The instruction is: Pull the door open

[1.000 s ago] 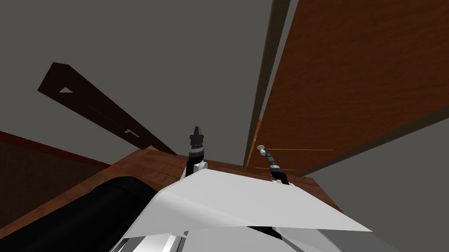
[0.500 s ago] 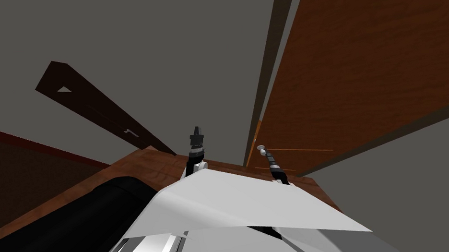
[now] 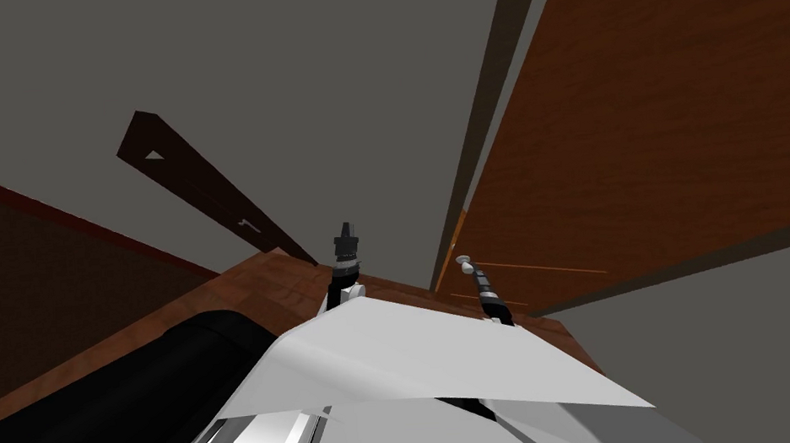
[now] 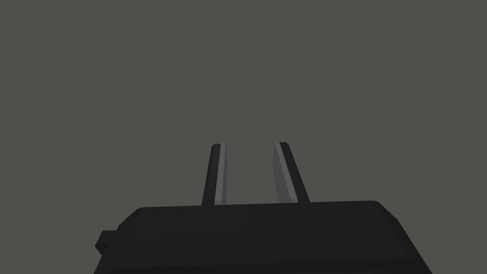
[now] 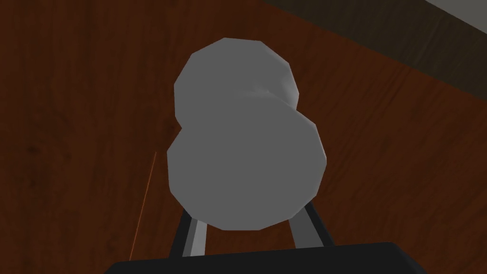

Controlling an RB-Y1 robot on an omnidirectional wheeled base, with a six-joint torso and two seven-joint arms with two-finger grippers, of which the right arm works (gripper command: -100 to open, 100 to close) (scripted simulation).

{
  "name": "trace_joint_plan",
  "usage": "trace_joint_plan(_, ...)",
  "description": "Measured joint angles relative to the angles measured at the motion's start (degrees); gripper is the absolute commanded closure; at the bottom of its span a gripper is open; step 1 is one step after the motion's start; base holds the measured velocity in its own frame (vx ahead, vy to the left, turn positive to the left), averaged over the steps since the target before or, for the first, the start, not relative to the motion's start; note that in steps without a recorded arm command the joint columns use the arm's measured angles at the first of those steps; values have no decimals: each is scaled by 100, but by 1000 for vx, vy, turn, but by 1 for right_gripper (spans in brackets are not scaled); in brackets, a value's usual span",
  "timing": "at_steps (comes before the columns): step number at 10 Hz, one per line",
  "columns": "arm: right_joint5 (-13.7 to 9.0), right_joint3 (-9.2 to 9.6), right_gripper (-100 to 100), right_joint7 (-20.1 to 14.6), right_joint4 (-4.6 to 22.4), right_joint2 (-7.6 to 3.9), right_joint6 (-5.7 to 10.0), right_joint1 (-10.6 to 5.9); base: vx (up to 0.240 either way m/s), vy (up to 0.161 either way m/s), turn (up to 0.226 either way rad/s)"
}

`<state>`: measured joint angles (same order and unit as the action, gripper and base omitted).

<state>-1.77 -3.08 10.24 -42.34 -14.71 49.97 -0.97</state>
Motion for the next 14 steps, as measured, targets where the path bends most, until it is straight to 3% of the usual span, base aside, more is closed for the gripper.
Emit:
trace_joint_plan(2,-84,1,100,-275,-38,-15,-21,39,-29,-16,72)
trace_joint_plan(3,-124,1,100,-405,-202,-14,-128,123,-67,-25,188)
trace_joint_plan(6,-272,-17,100,-826,48,-39,-28,22,-52,-26,102)
trace_joint_plan(8,-376,-21,100,-1096,-105,-42,-121,111,-54,-28,97)
trace_joint_plan(12,-608,-39,100,-1689,118,-98,-15,58,-57,-22,119)
trace_joint_plan(14,-652,-24,100,-1874,389,-75,100,-76,-9,-8,-9)
